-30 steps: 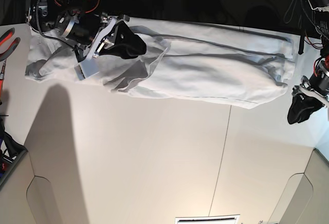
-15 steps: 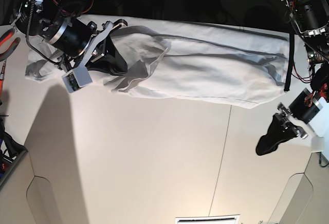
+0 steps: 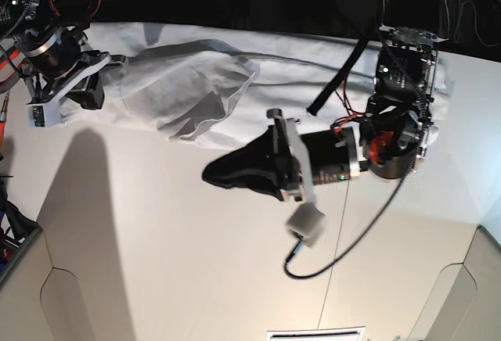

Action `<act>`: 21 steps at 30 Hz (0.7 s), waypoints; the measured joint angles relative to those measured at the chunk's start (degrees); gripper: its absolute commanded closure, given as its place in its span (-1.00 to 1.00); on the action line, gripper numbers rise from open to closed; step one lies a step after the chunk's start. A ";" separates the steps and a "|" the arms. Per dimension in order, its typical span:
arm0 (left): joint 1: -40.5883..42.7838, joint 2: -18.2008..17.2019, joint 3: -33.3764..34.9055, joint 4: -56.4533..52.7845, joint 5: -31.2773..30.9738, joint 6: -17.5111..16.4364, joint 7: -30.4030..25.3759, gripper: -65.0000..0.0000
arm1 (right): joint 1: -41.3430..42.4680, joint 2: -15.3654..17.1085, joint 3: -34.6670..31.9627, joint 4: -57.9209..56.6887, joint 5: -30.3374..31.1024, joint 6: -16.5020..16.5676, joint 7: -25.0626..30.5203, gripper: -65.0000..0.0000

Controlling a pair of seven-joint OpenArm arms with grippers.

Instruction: Layout the t-shirt on the table in an organized manner, then fold the t-shirt properly

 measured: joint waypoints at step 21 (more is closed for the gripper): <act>-0.04 11.19 22.84 -12.17 39.08 8.81 -18.78 1.00 | 4.81 0.02 2.05 -21.68 3.23 0.92 7.98 1.00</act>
